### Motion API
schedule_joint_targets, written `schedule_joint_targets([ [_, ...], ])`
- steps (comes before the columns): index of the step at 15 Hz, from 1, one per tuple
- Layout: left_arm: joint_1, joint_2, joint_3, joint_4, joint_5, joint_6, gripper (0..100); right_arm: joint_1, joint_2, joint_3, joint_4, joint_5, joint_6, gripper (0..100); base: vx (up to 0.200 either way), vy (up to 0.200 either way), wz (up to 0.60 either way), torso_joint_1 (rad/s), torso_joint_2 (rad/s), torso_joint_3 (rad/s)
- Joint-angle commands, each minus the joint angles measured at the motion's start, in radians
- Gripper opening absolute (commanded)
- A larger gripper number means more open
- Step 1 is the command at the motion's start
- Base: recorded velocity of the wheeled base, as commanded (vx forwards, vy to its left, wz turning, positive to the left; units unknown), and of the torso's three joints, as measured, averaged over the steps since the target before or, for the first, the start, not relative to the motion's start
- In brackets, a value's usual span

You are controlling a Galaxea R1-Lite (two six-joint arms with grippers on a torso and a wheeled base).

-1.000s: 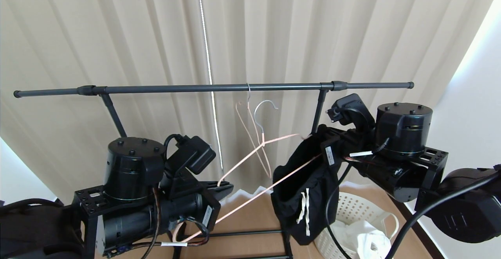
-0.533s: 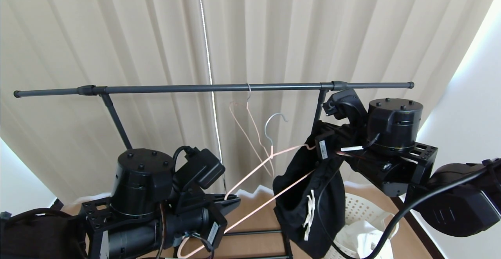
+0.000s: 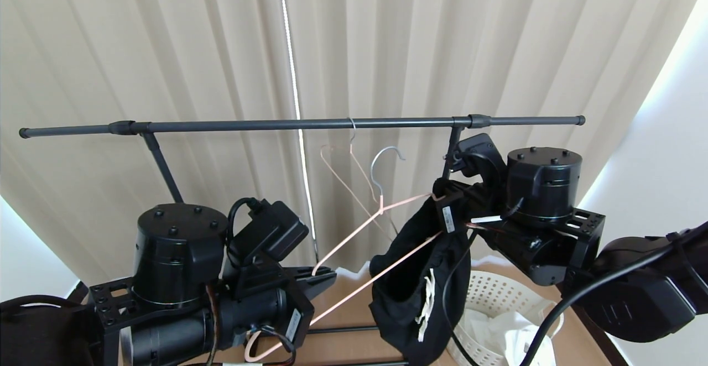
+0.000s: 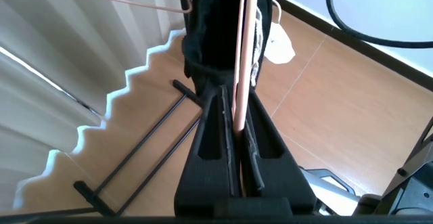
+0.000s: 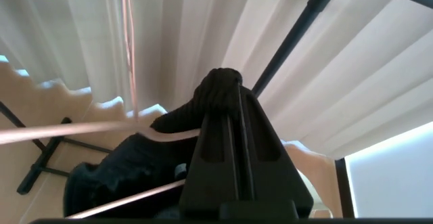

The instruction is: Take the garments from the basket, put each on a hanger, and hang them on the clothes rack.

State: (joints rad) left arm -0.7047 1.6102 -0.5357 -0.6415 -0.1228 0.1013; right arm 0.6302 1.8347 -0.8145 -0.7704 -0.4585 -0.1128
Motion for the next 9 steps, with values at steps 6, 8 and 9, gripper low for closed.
schedule_joint_targets([
  [6, 0.016, 0.011, 0.022, -0.038, 0.011, 0.0, 0, 0.12, -0.026, -0.003, -0.001, -0.066, 0.047, 0, 0.0, 0.0, 0.0, 0.0, 0.0, 0.0],
  [8, 0.021, 0.048, 0.049, -0.121, 0.011, -0.002, 0, 0.141, -0.037, -0.006, -0.001, -0.066, 0.059, 0, 0.0, 0.0, 0.0, 0.0, 0.0, 0.0],
  [9, 0.021, 0.048, 0.049, -0.121, 0.011, -0.002, 0, 0.141, -0.037, -0.006, -0.001, -0.066, 0.059, 0, 0.0, 0.0, 0.0, 0.0, 0.0, 0.0],
])
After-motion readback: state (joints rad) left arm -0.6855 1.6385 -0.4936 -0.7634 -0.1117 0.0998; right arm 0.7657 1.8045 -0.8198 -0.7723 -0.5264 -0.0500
